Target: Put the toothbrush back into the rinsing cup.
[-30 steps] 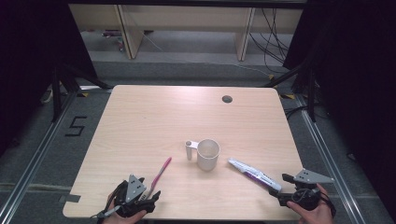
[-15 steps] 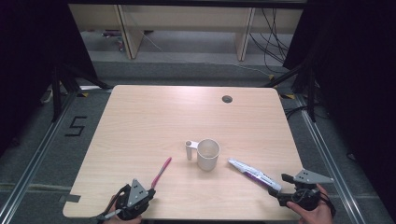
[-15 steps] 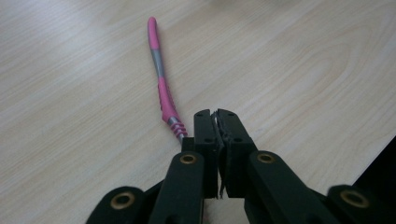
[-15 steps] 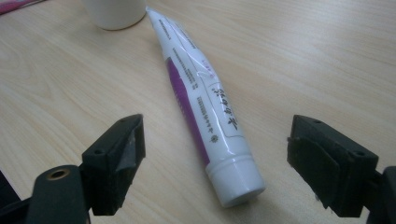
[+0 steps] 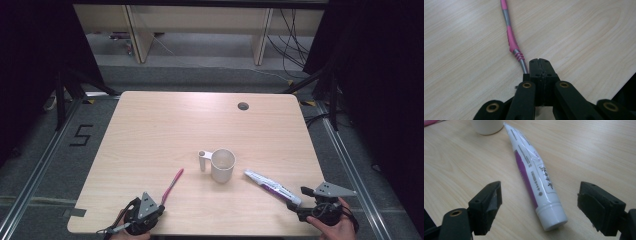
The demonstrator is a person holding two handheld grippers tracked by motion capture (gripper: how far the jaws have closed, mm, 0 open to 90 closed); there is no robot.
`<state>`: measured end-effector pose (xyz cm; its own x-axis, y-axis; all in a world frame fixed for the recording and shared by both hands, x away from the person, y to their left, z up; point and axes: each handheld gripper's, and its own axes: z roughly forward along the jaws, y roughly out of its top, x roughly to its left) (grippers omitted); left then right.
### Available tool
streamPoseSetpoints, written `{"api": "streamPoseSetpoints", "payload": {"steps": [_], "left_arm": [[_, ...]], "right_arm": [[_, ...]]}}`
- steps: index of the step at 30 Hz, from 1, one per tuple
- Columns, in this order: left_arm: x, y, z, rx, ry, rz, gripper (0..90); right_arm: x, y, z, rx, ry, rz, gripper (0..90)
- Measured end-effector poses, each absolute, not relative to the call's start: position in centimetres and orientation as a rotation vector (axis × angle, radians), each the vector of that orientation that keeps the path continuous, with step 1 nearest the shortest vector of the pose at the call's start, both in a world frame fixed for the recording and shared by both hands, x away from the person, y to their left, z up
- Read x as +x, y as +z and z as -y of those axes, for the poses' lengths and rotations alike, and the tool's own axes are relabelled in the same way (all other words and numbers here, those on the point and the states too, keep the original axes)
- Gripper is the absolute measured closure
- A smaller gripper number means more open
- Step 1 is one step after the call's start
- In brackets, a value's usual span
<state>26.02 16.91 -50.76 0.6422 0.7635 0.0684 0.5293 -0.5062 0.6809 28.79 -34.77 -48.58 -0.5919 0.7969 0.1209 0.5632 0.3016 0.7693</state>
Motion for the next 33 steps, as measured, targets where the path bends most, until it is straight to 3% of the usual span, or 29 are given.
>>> {"api": "streamPoseSetpoints", "payload": {"steps": [33], "left_arm": [[31.1, -51.2, -20.1, 2.185, 0.601, -1.172, 85.5]], "right_arm": [[29.1, -48.7, 34.9, 1.197, 1.157, -2.302, 21.0]]}}
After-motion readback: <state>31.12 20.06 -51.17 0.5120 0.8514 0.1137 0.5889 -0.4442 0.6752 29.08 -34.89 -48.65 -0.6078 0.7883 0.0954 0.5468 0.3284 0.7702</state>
